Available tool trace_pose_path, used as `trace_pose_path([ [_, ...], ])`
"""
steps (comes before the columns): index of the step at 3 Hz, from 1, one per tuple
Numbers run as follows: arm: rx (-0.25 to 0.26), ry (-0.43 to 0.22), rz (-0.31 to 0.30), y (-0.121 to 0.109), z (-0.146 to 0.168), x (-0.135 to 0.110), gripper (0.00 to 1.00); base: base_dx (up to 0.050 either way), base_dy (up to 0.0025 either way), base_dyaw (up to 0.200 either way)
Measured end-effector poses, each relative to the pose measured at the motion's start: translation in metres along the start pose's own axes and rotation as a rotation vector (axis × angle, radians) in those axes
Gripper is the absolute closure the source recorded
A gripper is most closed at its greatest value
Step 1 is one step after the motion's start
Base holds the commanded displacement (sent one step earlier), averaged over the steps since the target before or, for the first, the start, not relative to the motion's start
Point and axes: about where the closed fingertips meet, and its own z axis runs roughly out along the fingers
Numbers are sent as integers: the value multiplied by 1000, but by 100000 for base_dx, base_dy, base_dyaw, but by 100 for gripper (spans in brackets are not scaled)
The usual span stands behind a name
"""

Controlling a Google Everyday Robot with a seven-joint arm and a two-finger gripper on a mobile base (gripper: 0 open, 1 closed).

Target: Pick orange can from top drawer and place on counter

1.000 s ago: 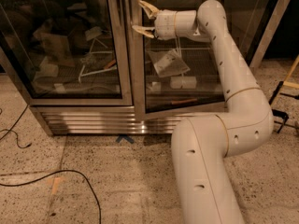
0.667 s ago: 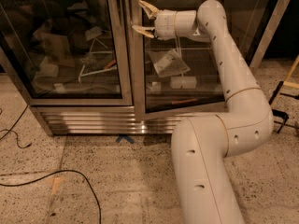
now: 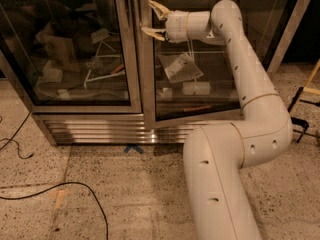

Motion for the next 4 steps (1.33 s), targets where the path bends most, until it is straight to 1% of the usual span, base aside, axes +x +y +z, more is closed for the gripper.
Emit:
trace_pose_path([
  [1,0,1,0,1,0,-1,100,0,0,0],
  [2,0,1,0,-2,0,5,100,0,0,0],
  [4,2,2,0,-1,1,4,100,0,0,0],
])
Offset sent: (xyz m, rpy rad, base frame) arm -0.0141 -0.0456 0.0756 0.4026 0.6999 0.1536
